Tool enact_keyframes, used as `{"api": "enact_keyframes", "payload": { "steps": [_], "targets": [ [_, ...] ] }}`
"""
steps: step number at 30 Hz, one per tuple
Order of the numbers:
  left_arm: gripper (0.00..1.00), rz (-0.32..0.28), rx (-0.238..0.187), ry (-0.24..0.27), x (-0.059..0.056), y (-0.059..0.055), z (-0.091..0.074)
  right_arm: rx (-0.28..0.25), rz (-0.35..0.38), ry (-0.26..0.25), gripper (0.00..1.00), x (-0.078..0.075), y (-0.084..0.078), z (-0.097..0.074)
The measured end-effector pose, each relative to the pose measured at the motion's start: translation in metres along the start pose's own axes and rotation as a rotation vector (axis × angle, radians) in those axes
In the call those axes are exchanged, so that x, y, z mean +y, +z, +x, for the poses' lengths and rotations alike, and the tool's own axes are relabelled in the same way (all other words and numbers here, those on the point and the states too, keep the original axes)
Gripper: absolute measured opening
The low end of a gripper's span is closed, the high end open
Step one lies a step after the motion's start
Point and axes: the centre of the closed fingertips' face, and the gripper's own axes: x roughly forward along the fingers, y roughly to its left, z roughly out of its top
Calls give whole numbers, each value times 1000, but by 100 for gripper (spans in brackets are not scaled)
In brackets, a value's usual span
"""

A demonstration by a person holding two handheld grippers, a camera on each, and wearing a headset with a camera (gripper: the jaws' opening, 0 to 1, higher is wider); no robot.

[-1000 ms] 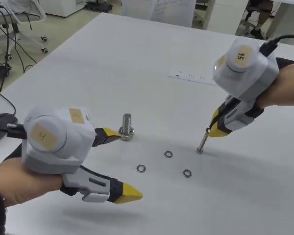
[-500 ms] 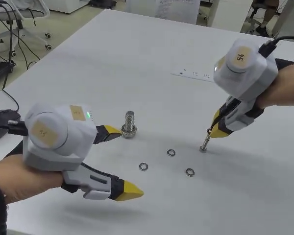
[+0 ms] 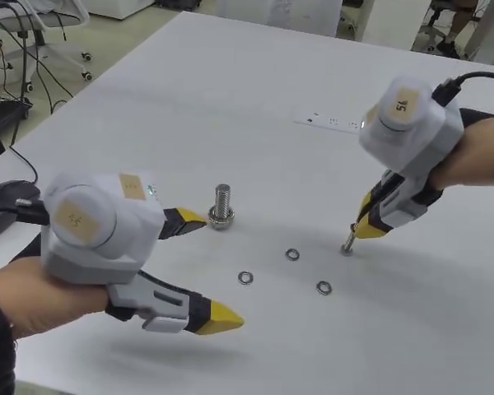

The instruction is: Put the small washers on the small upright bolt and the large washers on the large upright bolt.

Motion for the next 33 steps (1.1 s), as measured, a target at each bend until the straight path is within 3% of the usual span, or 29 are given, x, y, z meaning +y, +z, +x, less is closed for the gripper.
{"api": "enact_keyframes", "payload": {
  "steps": [13,26,33],
  "targets": [
    [78,-4,5,4,1,-1,0,10,32,22,13,5,-5,28],
    [78,-7,11,7,2,-3,-2,22,34,24,14,11,-4,32],
    [78,-4,11,9,2,-3,-3,24,37,48,14,20,0,32]
  ]
}}
